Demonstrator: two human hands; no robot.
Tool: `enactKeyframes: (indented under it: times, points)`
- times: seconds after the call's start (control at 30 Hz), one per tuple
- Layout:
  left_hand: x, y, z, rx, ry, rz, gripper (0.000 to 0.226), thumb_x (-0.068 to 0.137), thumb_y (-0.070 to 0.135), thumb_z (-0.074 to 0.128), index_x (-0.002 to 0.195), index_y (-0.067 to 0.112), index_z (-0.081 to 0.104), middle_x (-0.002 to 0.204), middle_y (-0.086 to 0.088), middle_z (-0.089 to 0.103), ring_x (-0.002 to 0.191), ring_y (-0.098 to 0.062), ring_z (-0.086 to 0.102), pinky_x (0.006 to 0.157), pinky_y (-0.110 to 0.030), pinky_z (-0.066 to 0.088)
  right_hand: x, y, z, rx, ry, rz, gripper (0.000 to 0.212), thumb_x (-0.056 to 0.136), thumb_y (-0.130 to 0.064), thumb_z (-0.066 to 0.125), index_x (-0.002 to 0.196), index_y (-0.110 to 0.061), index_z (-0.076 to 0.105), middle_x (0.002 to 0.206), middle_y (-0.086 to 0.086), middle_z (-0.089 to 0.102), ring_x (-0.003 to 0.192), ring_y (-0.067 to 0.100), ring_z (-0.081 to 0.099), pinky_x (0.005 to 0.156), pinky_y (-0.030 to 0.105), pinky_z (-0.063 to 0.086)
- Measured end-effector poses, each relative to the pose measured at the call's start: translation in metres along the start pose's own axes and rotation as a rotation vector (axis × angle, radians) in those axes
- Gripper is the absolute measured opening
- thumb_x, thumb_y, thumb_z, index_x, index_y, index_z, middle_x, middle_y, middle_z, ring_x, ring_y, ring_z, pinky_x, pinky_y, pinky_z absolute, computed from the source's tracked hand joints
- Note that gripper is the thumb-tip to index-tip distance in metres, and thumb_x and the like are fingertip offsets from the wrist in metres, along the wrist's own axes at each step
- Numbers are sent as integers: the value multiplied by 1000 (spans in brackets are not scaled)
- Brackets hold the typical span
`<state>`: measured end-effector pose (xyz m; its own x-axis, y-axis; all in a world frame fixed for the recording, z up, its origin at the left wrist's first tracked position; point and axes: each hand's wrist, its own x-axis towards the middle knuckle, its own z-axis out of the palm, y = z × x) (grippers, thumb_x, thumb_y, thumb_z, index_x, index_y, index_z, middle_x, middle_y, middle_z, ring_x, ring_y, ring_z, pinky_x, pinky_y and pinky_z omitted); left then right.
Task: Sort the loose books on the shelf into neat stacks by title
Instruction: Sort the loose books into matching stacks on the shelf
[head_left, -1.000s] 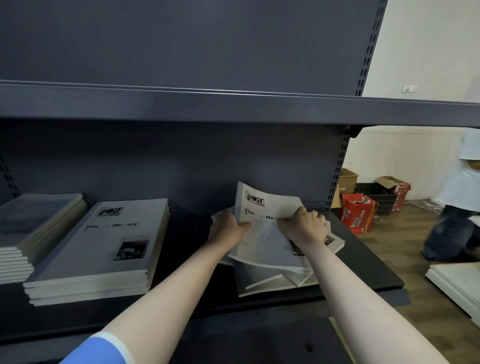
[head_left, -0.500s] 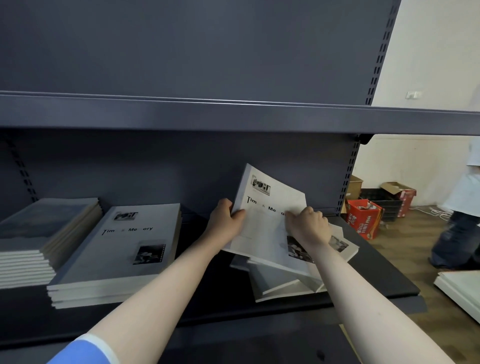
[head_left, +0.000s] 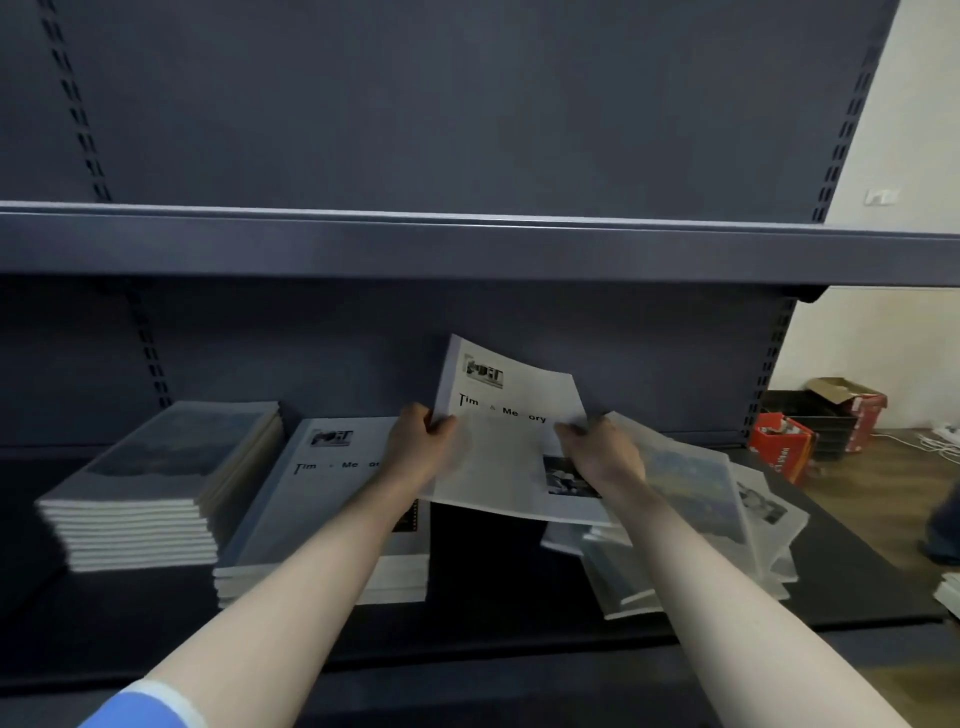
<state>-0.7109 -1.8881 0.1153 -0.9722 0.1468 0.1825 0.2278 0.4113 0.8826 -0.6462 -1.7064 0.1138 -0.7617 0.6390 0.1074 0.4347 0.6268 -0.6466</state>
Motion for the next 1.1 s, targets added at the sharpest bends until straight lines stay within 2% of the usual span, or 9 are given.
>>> enactKeyframes:
  times: [0.1, 0.23, 0.37, 0.5, 0.57, 0.7, 0.8, 0.9, 1.1]
  points:
    - [5, -14, -24, 44, 28, 6, 15, 94, 22, 52, 96, 8, 45, 86, -4, 50, 85, -19, 49, 70, -25, 34, -5, -21, 18, -12, -26, -40, 46, 95, -41, 46, 126, -8, 50, 114, 13, 62, 104, 33, 58, 71, 31, 38]
    - [11, -35, -58, 111, 65, -20, 22, 93, 20, 52, 75, 11, 42, 70, 1, 45, 82, -23, 52, 60, -27, 30, -16, -50, 46, 22, -71, -53, 38, 96, -36, 47, 118, -6, 53, 93, 7, 56, 86, 28, 56, 65, 29, 37]
    - [10, -53, -90, 162, 95, -31, 29, 92, 18, 52, 66, 12, 41, 64, -4, 48, 80, -29, 57, 54, -28, 30, -26, -72, 74, 55, -100, -73, 37, 95, -35, 48, 118, -7, 54, 104, 12, 62, 98, 31, 59, 73, 32, 42]
    - [7, -71, -110, 260, 121, -58, 24, 92, 23, 53, 79, 5, 44, 96, -27, 63, 91, -37, 62, 64, -36, 39, -39, -87, 92, 70, -120, -111, 36, 96, -32, 49, 122, -7, 51, 106, 10, 60, 86, 26, 53, 68, 28, 37]
    - [5, -80, -118, 324, 114, -82, 26, 93, 29, 51, 90, 4, 50, 89, -17, 62, 86, -30, 60, 60, -31, 33, -44, -91, 99, 68, -136, -105, 33, 95, -30, 49, 119, -6, 52, 108, 11, 60, 81, 23, 47, 66, 28, 35]
    - [2, -96, -126, 366, 127, -86, 29, 93, 30, 49, 73, 12, 40, 64, 0, 46, 60, -17, 47, 48, -26, 26, -53, -95, 112, 68, -145, -100, 26, 95, -29, 49, 109, -8, 54, 92, 5, 55, 74, 20, 48, 60, 27, 33]
    - [1, -104, -130, 401, 133, -78, 25, 93, 30, 49, 77, 12, 41, 61, 5, 43, 57, -11, 43, 53, -27, 27, -60, -96, 118, 55, -146, -86, 19, 95, -29, 49, 98, -10, 50, 84, 2, 53, 59, 11, 43, 49, 23, 29]
    - [-4, -108, -133, 370, 117, -58, 25, 93, 27, 49, 76, 13, 40, 63, 4, 42, 56, -7, 40, 49, -25, 26, -65, -96, 122, 37, -150, -70, 23, 95, -31, 49, 101, -9, 53, 83, 2, 53, 63, 14, 47, 49, 24, 30]
    - [-10, -115, -136, 387, 105, -23, 24, 94, 31, 50, 81, 11, 46, 67, 2, 47, 63, -16, 48, 51, -26, 29, -70, -95, 123, -34, -133, -31, 35, 96, -39, 47, 111, -8, 56, 96, 4, 59, 85, 22, 54, 67, 29, 39]
